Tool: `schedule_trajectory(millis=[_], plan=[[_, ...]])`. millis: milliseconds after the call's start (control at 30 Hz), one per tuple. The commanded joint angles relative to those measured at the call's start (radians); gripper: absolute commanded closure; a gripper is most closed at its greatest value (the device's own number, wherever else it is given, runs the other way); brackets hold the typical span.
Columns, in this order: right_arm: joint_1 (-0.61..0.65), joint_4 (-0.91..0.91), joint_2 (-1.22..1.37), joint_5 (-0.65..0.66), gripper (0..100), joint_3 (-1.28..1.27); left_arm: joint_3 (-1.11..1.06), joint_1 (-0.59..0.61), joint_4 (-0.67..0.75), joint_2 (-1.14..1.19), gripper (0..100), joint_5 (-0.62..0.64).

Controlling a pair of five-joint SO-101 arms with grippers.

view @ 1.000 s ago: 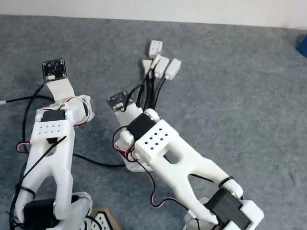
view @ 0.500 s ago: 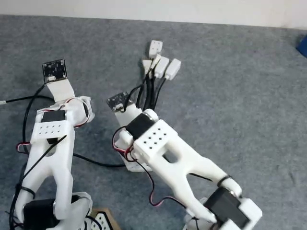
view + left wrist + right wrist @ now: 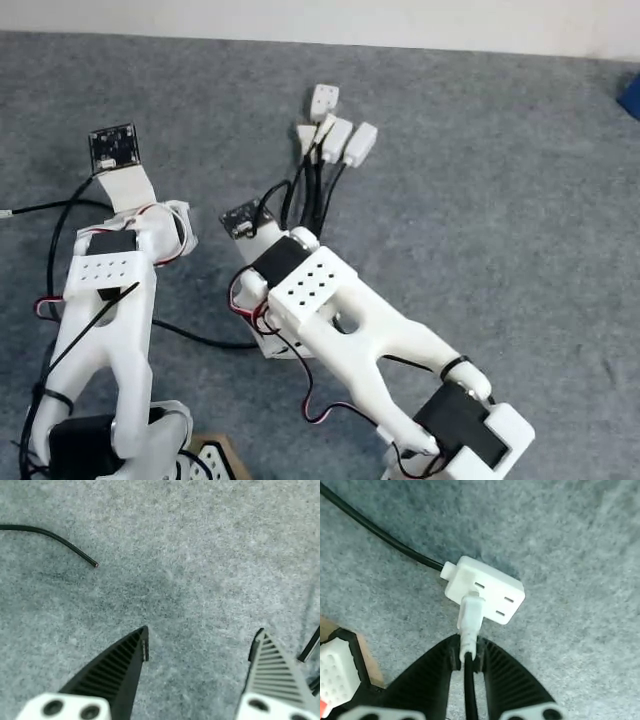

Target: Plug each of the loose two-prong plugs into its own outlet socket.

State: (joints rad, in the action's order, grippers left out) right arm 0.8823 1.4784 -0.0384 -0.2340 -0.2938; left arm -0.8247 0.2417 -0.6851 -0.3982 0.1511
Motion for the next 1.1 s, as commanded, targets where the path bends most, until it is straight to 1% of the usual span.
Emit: schedule_trajectory(millis=[0,133,467,667,867,967,1067], plan=[[-0.053,-0.031,-0.045,-0.017,99.1,0.004,0.004,0.01,0.02,-0.004,68,0.009],[-0.074,-0.031,-0.048,-0.021,99.1,0.002,0.004,0.008,0.02,-0.004,68,0.009],[-0.058,-0.035,-0.045,-0.02,99.1,-0.012,0.002,0.008,0.02,-0.004,68,0.009],[-0.012,-0.153,-0.045,-0.018,99.1,-0.159,0.002,0.008,0.02,-0.004,68,0.009],[-0.015,-0.156,-0.045,-0.017,99.1,-0.171,0.002,0.008,0.02,-0.004,68,0.009],[-0.015,-0.154,-0.045,0.014,99.1,-0.17,0.002,0.008,0.02,-0.004,68,0.009],[-0.013,-0.156,-0.045,0.017,99.1,-0.17,0.002,0.008,0.02,-0.004,68,0.009]])
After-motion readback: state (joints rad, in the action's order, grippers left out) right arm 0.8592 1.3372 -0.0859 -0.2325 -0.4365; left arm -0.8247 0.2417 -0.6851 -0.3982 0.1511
